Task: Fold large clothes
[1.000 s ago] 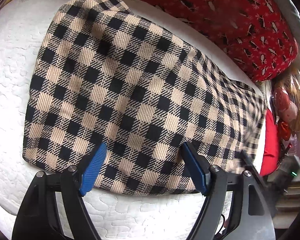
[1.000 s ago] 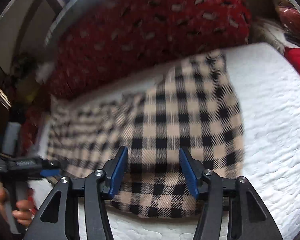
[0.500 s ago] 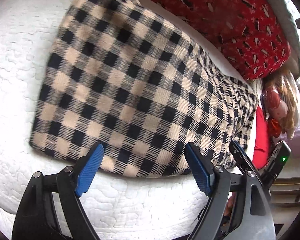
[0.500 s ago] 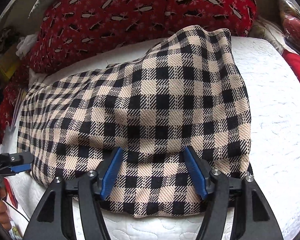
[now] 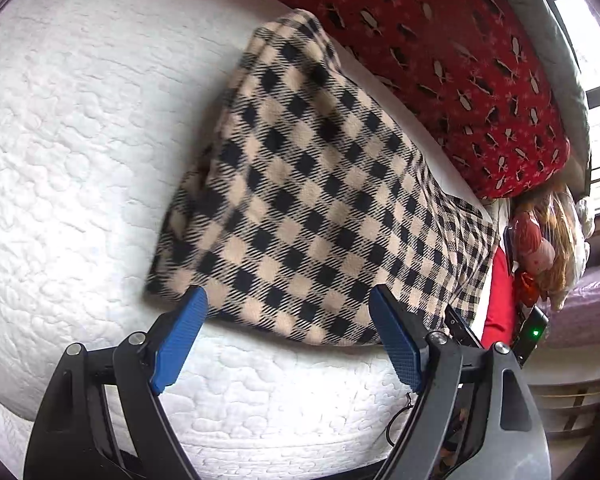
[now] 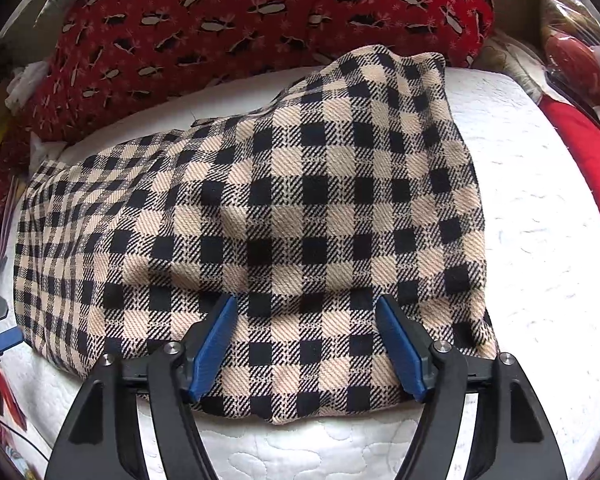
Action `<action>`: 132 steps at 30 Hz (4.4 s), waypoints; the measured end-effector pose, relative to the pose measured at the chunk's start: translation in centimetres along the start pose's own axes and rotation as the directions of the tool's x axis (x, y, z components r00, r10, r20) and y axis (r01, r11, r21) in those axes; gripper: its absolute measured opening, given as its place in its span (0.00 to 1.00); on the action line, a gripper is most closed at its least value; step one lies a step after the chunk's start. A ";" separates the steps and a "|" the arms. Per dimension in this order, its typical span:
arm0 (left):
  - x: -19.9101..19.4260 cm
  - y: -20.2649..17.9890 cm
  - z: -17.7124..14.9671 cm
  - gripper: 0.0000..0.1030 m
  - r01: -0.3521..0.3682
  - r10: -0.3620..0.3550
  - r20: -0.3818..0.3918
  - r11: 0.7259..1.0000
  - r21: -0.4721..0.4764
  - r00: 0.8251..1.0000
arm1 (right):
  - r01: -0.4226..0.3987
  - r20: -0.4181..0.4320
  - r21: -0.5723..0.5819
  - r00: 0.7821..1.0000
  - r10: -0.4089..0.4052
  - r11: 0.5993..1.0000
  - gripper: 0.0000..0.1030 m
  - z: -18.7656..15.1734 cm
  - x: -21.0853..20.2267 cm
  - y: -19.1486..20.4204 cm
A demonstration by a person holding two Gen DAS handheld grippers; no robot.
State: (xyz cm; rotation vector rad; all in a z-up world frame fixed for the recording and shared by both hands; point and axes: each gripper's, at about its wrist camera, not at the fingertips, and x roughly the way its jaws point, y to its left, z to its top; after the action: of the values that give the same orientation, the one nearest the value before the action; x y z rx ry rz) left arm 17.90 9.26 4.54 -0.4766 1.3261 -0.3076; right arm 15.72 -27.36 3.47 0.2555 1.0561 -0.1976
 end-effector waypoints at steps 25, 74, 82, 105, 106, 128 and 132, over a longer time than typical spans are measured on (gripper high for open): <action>-2.0 2.6 -1.3 0.81 -0.007 0.007 -0.002 1.000 -0.028 1.000 | -0.095 0.060 -0.053 0.993 0.098 0.994 0.76 -2.4 -2.0 5.1; -1.6 3.9 -0.1 0.81 0.016 -0.018 -0.025 0.997 -0.073 1.000 | -0.073 0.087 -0.045 0.993 0.077 0.996 0.87 -3.0 -1.9 4.5; -2.5 4.6 1.0 0.81 0.037 -0.038 -0.008 0.995 -0.095 0.999 | -0.070 0.202 -0.181 0.973 0.107 0.981 0.87 -3.4 -4.7 7.6; -1.4 6.7 8.7 0.81 0.195 -0.206 -0.063 0.971 -0.139 0.977 | 0.353 0.414 -0.768 0.910 -0.007 0.534 0.88 -11.3 0.5 29.1; -1.4 6.6 9.0 0.81 0.195 -0.205 -0.068 0.972 -0.132 0.976 | 0.376 0.435 -0.765 0.901 -0.011 0.523 0.88 -11.0 0.9 29.6; 6.5 -0.6 9.8 0.85 0.070 -0.057 -0.198 0.996 0.056 0.978 | 0.085 0.372 -0.134 0.928 -0.029 0.987 0.74 0.5 -5.8 6.4; 5.8 -2.1 8.3 0.59 0.010 0.007 -0.137 0.992 0.128 0.991 | 0.014 0.051 -0.086 0.999 -0.010 0.996 0.78 2.2 2.5 1.9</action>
State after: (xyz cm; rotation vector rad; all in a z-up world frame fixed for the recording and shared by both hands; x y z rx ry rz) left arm 27.40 5.95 2.02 -0.3525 1.4292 -0.4307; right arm 19.28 -26.26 2.53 0.1651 1.0132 -0.1676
